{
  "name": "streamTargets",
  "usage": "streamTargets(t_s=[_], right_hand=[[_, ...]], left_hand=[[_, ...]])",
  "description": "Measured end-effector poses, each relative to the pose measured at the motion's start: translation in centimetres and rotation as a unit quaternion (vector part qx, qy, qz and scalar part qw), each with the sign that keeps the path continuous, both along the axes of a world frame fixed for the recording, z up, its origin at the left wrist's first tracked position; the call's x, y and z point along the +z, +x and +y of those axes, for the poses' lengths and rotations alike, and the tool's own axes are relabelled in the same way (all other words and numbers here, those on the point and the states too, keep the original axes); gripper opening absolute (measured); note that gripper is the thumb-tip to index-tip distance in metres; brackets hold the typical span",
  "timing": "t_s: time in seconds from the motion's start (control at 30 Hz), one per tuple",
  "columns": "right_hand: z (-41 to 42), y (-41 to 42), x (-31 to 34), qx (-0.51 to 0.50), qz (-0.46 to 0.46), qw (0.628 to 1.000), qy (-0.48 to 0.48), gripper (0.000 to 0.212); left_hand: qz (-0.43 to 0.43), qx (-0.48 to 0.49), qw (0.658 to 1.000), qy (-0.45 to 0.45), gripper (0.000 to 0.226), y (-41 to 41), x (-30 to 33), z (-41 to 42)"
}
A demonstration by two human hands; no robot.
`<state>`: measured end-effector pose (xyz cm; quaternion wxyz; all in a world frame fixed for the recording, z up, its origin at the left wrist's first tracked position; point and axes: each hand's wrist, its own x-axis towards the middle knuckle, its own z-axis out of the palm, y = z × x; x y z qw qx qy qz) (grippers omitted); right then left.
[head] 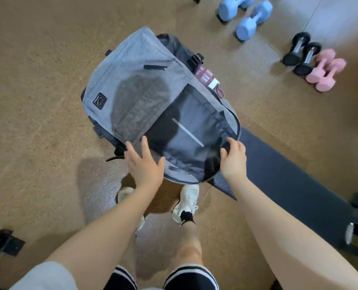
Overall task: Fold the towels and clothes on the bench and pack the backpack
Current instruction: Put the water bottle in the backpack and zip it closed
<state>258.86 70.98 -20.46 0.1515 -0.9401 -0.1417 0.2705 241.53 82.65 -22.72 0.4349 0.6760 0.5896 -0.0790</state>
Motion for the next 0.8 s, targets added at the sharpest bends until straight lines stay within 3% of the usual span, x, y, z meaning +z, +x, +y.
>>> streamTargets(t_s=[0.07,0.13,0.23,0.37,0.47,0.57,0.63,0.7,0.8], right_hand=[[-0.2,2.1,-1.2,-0.091,0.048,0.995,0.018,0.047],[-0.2,3.5,-2.8,-0.163,0.109,0.980,0.035,0.047],[-0.3,5.4,-4.8,-0.205,0.137,0.969,0.029,0.035],[-0.8,8.5,-5.5,-0.154,0.118,0.981,0.025,0.019],[-0.7,11.2,-4.7,-0.149,0.085,0.983,0.073,0.013],[-1.2,13.0,-5.3,-0.135,0.103,0.984,0.053,0.013],[-1.7,13.0,-5.3,-0.105,0.139,0.985,0.009,0.013],[-2.0,12.6,-4.1,-0.080,0.120,0.989,-0.026,0.028],[-2.0,11.6,0.1,-0.018,0.071,0.997,0.025,0.047]], left_hand=[[-0.003,0.247,0.960,-0.129,0.087,2.0,0.3,-0.6],[-0.040,0.341,0.922,-0.177,0.084,3.3,-0.2,-1.5],[-0.091,0.324,0.930,-0.147,0.082,4.7,-0.8,-3.0],[-0.091,0.320,0.938,-0.100,0.079,7.4,-1.0,-3.6],[-0.145,0.350,0.920,-0.104,0.078,9.5,-1.4,-4.1],[-0.159,0.348,0.918,-0.104,0.079,10.8,-2.1,-4.9],[-0.120,0.333,0.930,-0.098,0.075,10.5,-2.4,-4.8],[-0.028,0.320,0.941,-0.108,0.072,9.7,-2.1,-4.3],[0.115,0.217,0.967,-0.062,0.065,8.1,1.1,-2.4]])
